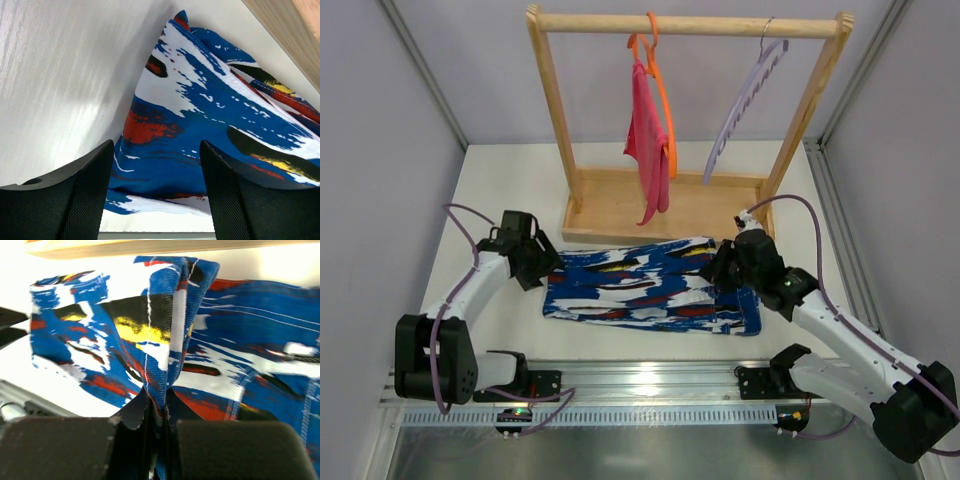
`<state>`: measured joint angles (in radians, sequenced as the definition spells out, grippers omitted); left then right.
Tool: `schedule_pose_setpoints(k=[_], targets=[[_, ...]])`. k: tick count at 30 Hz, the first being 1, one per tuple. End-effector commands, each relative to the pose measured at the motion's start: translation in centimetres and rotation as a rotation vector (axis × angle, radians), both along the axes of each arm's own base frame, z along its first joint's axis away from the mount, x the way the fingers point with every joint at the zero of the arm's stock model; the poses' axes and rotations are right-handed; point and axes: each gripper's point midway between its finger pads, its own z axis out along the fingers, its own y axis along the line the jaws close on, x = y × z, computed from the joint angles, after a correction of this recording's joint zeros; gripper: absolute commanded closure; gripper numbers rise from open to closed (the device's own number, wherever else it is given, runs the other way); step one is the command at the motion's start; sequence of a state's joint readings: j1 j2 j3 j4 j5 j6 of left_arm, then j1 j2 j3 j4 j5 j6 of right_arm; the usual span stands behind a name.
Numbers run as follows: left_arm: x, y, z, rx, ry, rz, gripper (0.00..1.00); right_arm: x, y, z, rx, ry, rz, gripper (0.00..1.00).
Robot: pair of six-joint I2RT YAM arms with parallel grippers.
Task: Place the trousers on the hanger
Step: Fold the trousers
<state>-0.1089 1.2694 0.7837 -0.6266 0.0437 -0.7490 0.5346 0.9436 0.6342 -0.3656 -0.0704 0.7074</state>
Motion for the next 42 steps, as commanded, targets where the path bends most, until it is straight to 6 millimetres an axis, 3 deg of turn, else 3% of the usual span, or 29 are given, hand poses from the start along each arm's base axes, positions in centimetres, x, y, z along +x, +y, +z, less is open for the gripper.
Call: schedule_pose_setpoints(k=[1,5,11,22,28,31,32,33,38,41,42], targets=[[0.9,-0.5,0.7,-0.015,-0.025,-0.038,0.30,0.7,-2.3,1.8,-0.061,-0.026,-0.127,0.96],[1.2,-1.0,1.2,-0.044,-0.060,-0.062,0.27,-0.7,-5.6,1.5,-0.182,0.025,-0.223,0.96],[1.5,-3.0,1.9,-0.135,-0.095,-0.147,0.23,-2.5,-7.3,0.7,-0.187,0.047,-0.283,0.96],[0.7,-4.3,-0.2,-0.211,-0.056,-0.172,0.21,-5.0,-11.9,-1.6,-0.299,0.086,-0.446,0.96],[0.7,-4.8,-0.7,-0.238,-0.050,-0.171,0.22,-5.1,-13.6,-2.1,-0.321,0.097,-0.578,0.96],[0.5,-5.0,-1.1,-0.243,-0.035,-0.171,0.22,-5.4,-15.1,-1.8,-0.368,0.110,-0.664,0.75],[0.5,-5.1,-1.2,-0.245,-0.032,-0.170,0.22,-5.6,-15.7,-1.7,-0.396,0.114,-0.683,0.60],[0.5,-5.1,-1.5,-0.246,-0.025,-0.166,0.22,-5.3,-15.7,-0.9,-0.386,0.100,-0.693,0.56],[0.6,-5.4,-1.8,-0.249,-0.024,-0.162,0.21,-4.7,-15.5,1.6,-0.374,0.051,-0.664,0.49],[0.8,-6.0,-1.8,-0.287,-0.031,-0.171,0.22,-3.2,-13.3,2.9,-0.302,-0.012,-0.563,0.49],[0.9,-6.2,-1.8,-0.301,-0.035,-0.169,0.23,-3.0,-12.4,2.4,-0.317,-0.027,-0.469,0.49]])
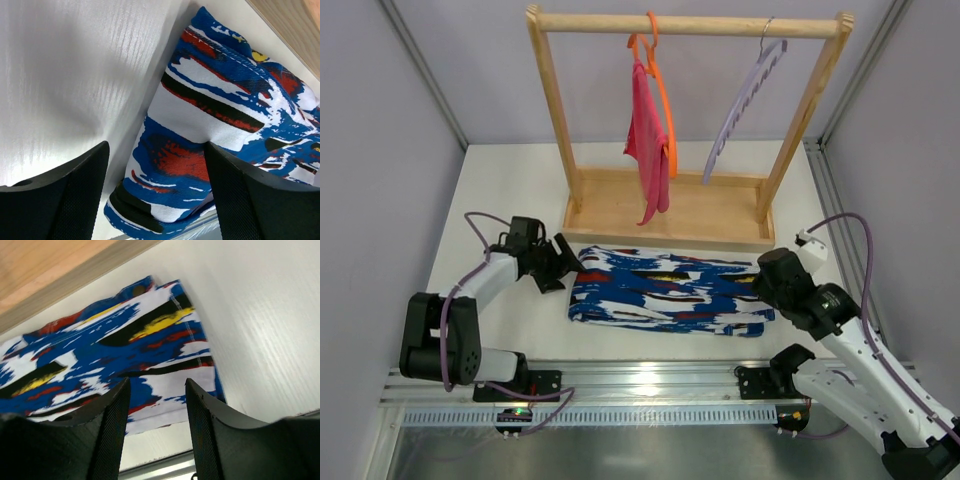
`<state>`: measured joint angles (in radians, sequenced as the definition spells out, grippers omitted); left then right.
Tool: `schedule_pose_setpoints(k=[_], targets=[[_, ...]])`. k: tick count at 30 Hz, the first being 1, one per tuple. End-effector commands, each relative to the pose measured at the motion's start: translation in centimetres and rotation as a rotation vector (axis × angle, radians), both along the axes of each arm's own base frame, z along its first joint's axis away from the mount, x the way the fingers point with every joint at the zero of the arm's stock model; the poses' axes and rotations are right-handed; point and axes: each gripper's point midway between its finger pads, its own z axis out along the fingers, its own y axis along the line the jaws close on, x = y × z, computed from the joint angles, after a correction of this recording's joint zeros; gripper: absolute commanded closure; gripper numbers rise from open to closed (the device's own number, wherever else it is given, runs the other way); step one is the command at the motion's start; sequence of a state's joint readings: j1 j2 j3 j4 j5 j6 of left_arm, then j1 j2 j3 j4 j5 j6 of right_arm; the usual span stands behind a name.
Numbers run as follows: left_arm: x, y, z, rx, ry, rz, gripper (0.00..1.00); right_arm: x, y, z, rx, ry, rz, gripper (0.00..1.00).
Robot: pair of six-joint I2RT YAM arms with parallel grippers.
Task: Place the trousers on the hanger
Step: Fold the trousers
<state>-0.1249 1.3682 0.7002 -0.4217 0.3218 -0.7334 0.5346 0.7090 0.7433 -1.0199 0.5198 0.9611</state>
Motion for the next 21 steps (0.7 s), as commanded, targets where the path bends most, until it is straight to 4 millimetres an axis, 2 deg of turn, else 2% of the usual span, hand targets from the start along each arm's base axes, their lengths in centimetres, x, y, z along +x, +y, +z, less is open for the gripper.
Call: schedule_pose_setpoints(k=[1,2,3,4,5,6,7,9,11,12,14,15,17,18,20,21], targets=[[0.8,-1.3,0.3,-0.069,-0.032,-0.015,0.24,1.7,3.8,1.6,0.080,-0.089,0.227,0.49],[0.9,-1.4,0.0,-0.072,-0.021,-0.014,0.26,2.7,5.6,2.3,0.143,-0.150,0.285,0.49],[0.9,-1.4,-0.1,-0.072,-0.017,-0.015,0.37,2.5,6.4,0.9,0.164,-0.133,0.324,0.49],[1.0,-1.4,0.0,-0.073,-0.016,-0.016,0.47,2.3,7.9,0.4,0.222,-0.125,0.382,0.49],[0.9,-1.4,-0.4,-0.069,-0.002,-0.013,0.59,2.9,8.8,0.4,0.257,-0.157,0.400,0.50],[0.6,-1.3,-0.5,-0.063,0.019,-0.010,0.77,2.6,9.0,-1.5,0.265,-0.126,0.404,0.50],[0.8,-0.7,-0.7,-0.026,0.022,0.006,0.85,2.5,9.3,-2.4,0.284,-0.107,0.395,0.50],[0.5,0.4,-0.8,0.037,0.028,0.034,0.97,2.1,9.0,-5.0,0.272,-0.054,0.375,0.50],[-0.1,2.3,-1.0,0.137,0.046,0.074,0.99,1.8,7.9,-6.6,0.244,-0.016,0.307,0.51],[-0.1,2.7,-0.6,0.154,0.031,0.091,0.99,1.5,7.5,-7.3,0.238,0.001,0.290,0.51],[-0.4,2.9,-0.3,0.162,0.031,0.108,0.96,1.4,7.3,-7.4,0.227,-0.001,0.292,0.51],[-0.4,2.8,0.2,0.151,0.017,0.114,0.79,1.5,7.6,-6.8,0.235,-0.016,0.314,0.52],[-0.5,2.8,1.0,0.147,0.008,0.109,0.57,1.8,8.4,-5.4,0.225,-0.056,0.398,0.52],[0.0,2.8,1.8,0.147,-0.016,0.109,0.46,1.9,9.6,-3.9,0.257,-0.085,0.464,0.52],[0.7,2.5,3.7,0.129,-0.087,0.104,0.43,2.2,11.2,-1.9,0.284,-0.129,0.554,0.55],[1.4,1.6,5.2,0.081,-0.141,0.078,0.42,2.1,12.6,-0.4,0.323,-0.147,0.622,0.57]])
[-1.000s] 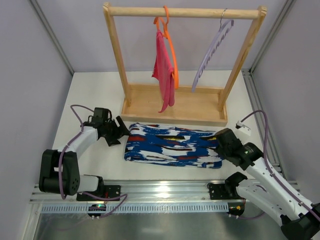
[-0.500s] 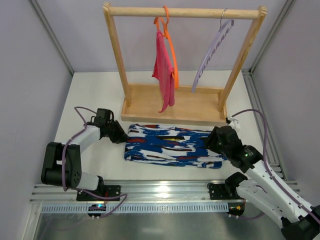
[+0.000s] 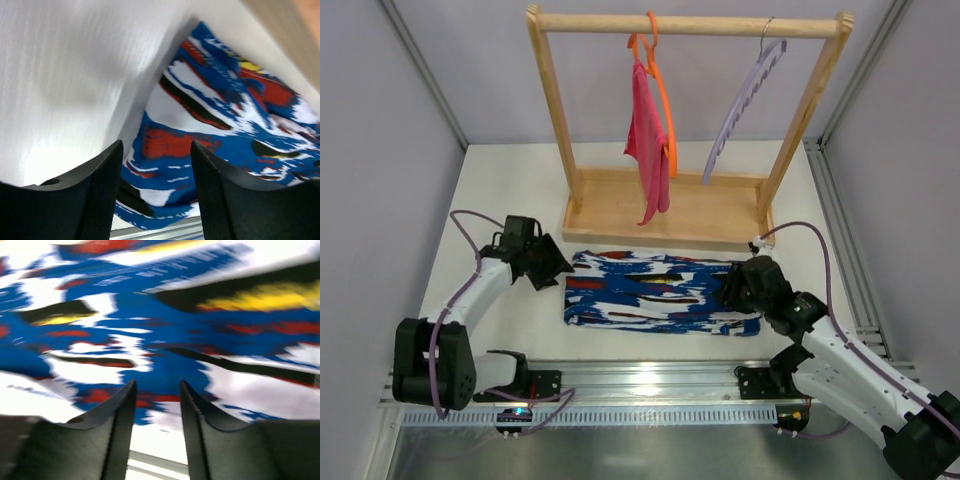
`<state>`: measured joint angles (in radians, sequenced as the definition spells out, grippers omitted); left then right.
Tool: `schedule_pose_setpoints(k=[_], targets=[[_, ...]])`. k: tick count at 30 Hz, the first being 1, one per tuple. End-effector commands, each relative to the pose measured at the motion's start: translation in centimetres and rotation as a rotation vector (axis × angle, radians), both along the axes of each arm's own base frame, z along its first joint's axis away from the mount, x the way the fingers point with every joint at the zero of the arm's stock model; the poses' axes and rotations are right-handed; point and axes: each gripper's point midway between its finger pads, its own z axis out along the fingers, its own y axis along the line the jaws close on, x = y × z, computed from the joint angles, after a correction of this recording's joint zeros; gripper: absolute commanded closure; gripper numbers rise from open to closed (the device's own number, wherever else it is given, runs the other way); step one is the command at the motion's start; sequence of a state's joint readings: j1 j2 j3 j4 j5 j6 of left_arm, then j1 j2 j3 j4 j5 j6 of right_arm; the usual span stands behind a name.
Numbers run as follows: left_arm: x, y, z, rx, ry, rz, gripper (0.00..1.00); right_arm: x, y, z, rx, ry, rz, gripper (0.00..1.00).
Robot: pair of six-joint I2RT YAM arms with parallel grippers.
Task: Place the trousers on the hanger
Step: Fold the trousers
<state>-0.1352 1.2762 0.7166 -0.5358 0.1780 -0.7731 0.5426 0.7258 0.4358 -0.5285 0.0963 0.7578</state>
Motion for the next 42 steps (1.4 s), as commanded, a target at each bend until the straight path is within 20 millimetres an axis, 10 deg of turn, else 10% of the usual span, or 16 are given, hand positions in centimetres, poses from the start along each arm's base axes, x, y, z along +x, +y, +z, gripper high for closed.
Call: schedule_pose_setpoints(k=[1,10,16,18,21,26,36,42], targets=[[2.4,-1.0,5.2,-0.057,-0.186,-0.040,0.43,1.3,5.5,6.5,0.143,-0.169,0.233,0.60],[4.1,-7.0,8.1,-0.373,-0.269,-0.214,0.90,2.5,17.7,13.8,0.261,-0.359,0.503,0.82],[5.0,-6.8,4.1,-0.353,-0.189,-0.178,0.98,1.6,27.0,10.3,0.340,-0.382,0.677,0.82],[5.3,-6.2,2.3,-0.315,-0.149,-0.142,0.99,0.8,29.1,6.0,0.279,-0.343,0.728,0.82],[5.6,-5.5,0.7,-0.271,-0.130,-0.093,0.99,-0.2,31.1,0.4,0.238,-0.284,0.787,0.82],[5.3,-3.6,-1.2,-0.167,-0.079,-0.022,1.00,-3.6,31.1,-3.4,0.198,-0.232,0.836,0.82],[4.5,-3.2,-1.8,-0.138,-0.036,-0.025,0.98,-1.5,35.0,5.7,0.182,-0.435,0.877,0.82],[4.4,-1.5,-1.1,-0.041,-0.019,-0.034,1.00,-1.4,38.7,6.6,0.259,-0.485,0.941,0.81]])
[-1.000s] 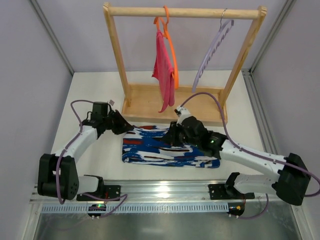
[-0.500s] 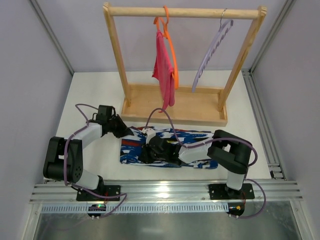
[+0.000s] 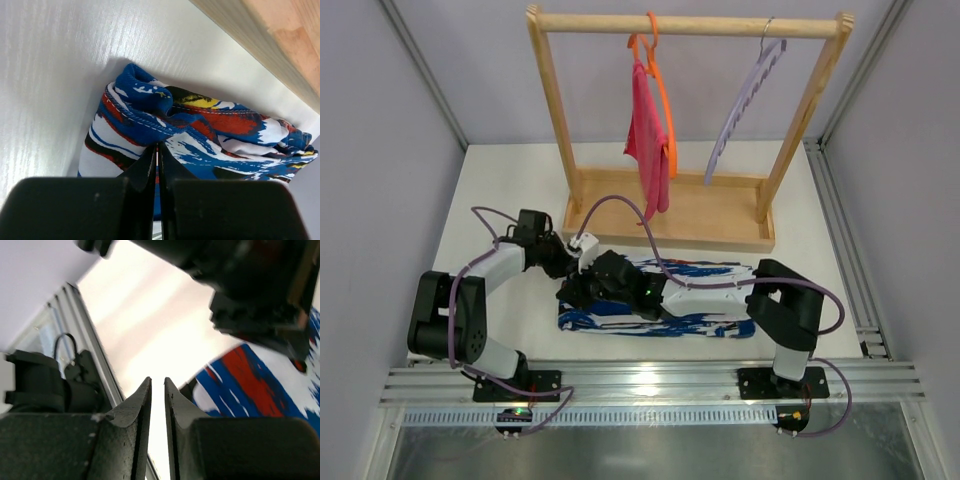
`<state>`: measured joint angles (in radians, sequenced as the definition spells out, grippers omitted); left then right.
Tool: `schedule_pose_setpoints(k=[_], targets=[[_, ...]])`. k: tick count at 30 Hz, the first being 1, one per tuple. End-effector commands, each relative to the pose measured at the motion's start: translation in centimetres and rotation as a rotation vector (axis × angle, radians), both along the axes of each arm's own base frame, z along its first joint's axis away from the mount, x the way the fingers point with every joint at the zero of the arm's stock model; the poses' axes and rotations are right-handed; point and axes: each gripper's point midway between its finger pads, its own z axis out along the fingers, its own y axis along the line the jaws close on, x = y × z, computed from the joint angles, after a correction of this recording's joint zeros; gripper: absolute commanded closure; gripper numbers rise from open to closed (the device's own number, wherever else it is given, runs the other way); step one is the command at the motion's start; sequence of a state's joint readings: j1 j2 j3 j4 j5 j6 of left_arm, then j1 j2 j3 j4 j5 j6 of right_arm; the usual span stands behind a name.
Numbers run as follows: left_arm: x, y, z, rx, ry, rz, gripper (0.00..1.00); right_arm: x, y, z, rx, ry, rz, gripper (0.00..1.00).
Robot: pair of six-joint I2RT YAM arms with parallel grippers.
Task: Place the trousers on the hanger
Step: Fold the trousers
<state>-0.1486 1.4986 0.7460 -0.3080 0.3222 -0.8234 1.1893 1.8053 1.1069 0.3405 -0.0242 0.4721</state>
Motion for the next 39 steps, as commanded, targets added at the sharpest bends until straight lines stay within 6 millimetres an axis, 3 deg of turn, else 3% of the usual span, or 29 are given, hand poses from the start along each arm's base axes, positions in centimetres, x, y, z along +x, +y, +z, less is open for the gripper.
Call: schedule_pose_setpoints(k=[1,4,6,10,12,15,19,20,22,23,24,26,27,28,29,30,32,33,35,36,37,39], targets=[[0.5,2.0,1.1,0.124,-0.020,-0.006,0.99,-0.2,1.9,0.4,0.066,-0.051,0.060,0.80],[0.3,2.5,1.3,0.148,-0.037,-0.017,0.99,-0.8,1.9,-1.7,0.074,-0.023,0.100,0.78],[0.4,2.1,1.4,0.128,-0.028,-0.020,0.99,-1.4,1.8,-4.6,0.036,0.012,0.123,0.78],[1.1,2.2,1.3,0.137,-0.001,-0.003,1.00,-2.1,1.7,-8.7,-0.009,0.089,0.127,0.78],[1.2,2.4,1.3,0.151,0.003,0.005,1.00,-2.5,0.9,-9.7,-0.024,0.106,0.112,0.78],[1.2,3.0,1.4,0.183,0.002,0.019,1.00,-2.7,-0.1,-9.7,-0.045,0.100,0.099,0.78],[1.3,3.7,2.4,0.225,0.003,0.028,0.99,-2.8,-1.3,-7.5,-0.027,0.077,0.091,0.78],[1.9,4.2,3.3,0.248,-0.023,0.041,0.97,-3.0,-1.7,-5.8,-0.003,0.063,0.087,0.78],[2.1,4.7,4.5,0.278,-0.043,0.050,0.93,-3.0,-2.6,-4.5,-0.004,0.065,0.067,0.78],[2.3,5.2,5.5,0.302,-0.062,0.060,0.91,-2.5,-3.3,-2.1,0.027,0.058,0.019,0.78],[2.3,5.3,6.7,0.302,-0.094,0.064,0.89,-2.6,-4.4,-2.7,-0.026,0.086,-0.010,0.78],[2.1,5.2,8.1,0.304,-0.127,0.046,0.82,-1.2,-6.3,-1.5,-0.052,0.125,-0.163,0.78],[1.8,5.0,9.0,0.298,-0.156,0.035,0.82,-1.3,-8.2,-1.1,-0.100,0.151,-0.216,0.78],[1.4,4.7,9.2,0.297,-0.161,0.016,0.81,-1.2,-9.1,-1.0,-0.115,0.179,-0.263,0.78],[0.6,4.0,9.0,0.275,-0.156,-0.022,0.81,-1.1,-11.7,-2.5,-0.202,0.232,-0.375,0.78],[0.0,3.4,9.3,0.253,-0.174,-0.044,0.81,-1.1,-12.8,-1.5,-0.190,0.256,-0.426,0.78],[-1.0,1.8,9.3,0.179,-0.185,-0.085,0.80,-1.4,-15.9,-3.0,-0.254,0.326,-0.550,0.78],[-2.2,1.1,8.2,0.151,-0.170,-0.101,0.78,-0.9,-17.3,-2.8,-0.248,0.320,-0.623,0.78],[-2.6,-0.3,7.2,0.058,-0.171,-0.095,0.76,-1.3,-20.4,-5.3,-0.280,0.389,-0.753,0.78],[-3.9,-0.3,4.9,0.047,-0.099,-0.094,0.75,-1.6,-21.3,-6.3,-0.287,0.422,-0.782,0.78],[-4.4,-0.2,3.6,0.055,-0.065,-0.080,0.76,-2.3,-23.1,-8.7,-0.327,0.465,-0.822,0.78],[-4.5,0.7,1.6,0.100,-0.015,-0.041,0.77,-3.1,-24.5,-10.7,-0.334,0.543,-0.896,0.80]])
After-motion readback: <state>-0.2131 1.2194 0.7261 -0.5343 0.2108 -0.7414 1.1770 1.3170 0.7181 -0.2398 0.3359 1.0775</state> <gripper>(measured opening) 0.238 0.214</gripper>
